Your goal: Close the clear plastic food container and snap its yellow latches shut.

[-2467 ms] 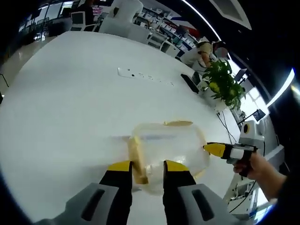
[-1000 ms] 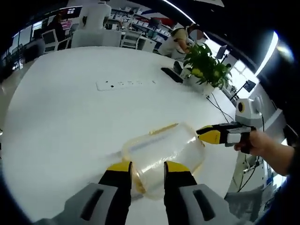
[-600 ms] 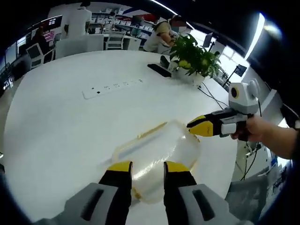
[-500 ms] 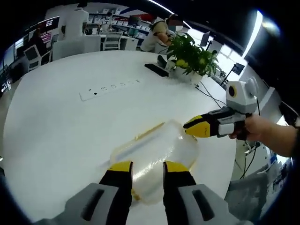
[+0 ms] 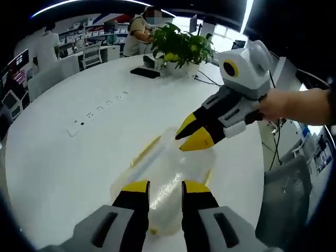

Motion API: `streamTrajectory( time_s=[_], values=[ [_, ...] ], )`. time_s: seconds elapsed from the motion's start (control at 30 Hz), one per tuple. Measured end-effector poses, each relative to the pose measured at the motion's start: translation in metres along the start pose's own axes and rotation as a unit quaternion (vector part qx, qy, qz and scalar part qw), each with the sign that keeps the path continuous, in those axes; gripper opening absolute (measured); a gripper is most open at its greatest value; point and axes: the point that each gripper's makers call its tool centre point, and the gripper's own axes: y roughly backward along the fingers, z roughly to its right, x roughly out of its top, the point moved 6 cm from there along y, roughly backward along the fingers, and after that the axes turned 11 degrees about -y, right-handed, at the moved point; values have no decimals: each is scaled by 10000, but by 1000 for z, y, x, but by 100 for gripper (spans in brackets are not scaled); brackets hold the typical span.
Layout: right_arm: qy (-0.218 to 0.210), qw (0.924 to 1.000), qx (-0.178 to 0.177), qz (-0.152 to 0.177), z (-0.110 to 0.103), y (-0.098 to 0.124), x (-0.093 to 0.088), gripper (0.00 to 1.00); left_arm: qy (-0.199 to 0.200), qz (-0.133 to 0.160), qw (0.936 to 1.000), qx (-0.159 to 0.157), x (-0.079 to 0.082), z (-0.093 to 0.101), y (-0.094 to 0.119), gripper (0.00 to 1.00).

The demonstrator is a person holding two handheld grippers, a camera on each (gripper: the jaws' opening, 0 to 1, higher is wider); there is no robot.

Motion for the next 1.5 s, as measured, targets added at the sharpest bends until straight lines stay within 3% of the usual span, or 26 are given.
streamTrajectory(
  time_s=[0.87,1.5],
  values=[
    [893,9950,365,-240,-14,-22,12,8,-1058,-81,9943,-144,8,17,-15,13],
    [912,9948,401,-208,-16,-27,18,11,-1302,-46,9911,-271,7,34,-18,15]
  ],
)
